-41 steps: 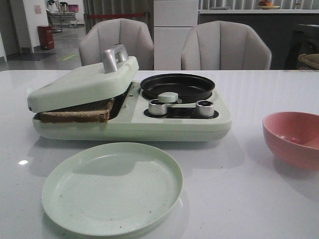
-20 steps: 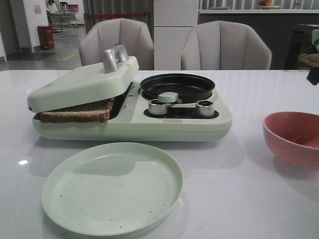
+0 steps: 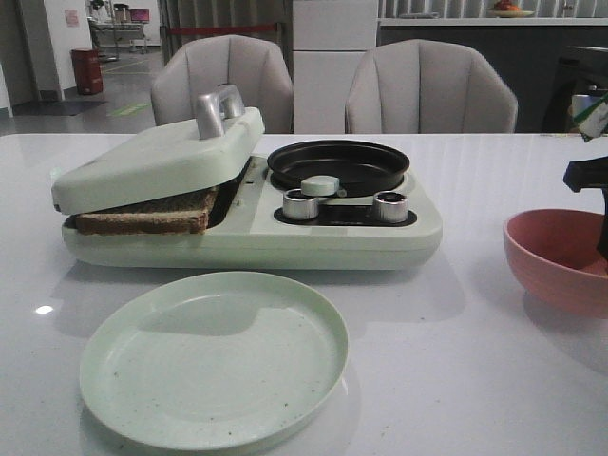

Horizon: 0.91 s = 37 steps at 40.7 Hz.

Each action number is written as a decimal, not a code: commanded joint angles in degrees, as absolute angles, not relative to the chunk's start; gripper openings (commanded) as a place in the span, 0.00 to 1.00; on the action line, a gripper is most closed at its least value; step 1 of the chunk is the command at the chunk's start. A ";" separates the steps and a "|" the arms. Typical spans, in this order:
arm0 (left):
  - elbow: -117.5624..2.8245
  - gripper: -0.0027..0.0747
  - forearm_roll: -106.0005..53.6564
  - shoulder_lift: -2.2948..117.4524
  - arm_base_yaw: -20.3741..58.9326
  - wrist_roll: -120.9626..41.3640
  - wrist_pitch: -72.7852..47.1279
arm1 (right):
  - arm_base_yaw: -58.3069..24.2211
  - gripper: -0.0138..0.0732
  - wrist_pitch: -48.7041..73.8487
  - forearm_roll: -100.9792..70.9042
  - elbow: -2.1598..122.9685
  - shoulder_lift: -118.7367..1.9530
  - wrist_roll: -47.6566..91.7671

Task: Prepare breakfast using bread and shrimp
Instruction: 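Reach the right gripper to the pink bowl and grasp its rim, then lift the pink bowl over the frying pan and tip the shrimp in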

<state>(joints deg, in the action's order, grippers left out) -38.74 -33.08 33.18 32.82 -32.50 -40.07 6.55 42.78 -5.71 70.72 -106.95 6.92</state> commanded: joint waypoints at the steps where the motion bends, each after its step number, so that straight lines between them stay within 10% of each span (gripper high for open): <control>1: -40.30 0.16 -35.10 33.26 33.12 -32.66 -35.49 | 6.72 0.37 42.07 -6.08 72.52 -104.13 7.53; 10: -40.30 0.16 -34.99 33.26 33.12 -32.66 -34.80 | 6.52 0.20 42.03 -6.08 72.52 -101.68 7.58; 37: -40.30 0.16 -34.99 33.26 33.12 -32.66 -34.75 | -19.58 0.21 38.94 35.99 97.79 -97.86 -11.98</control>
<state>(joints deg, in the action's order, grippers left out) -38.74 -33.08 33.18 32.82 -32.50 -38.81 -15.40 41.74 22.87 92.59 -98.51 -5.07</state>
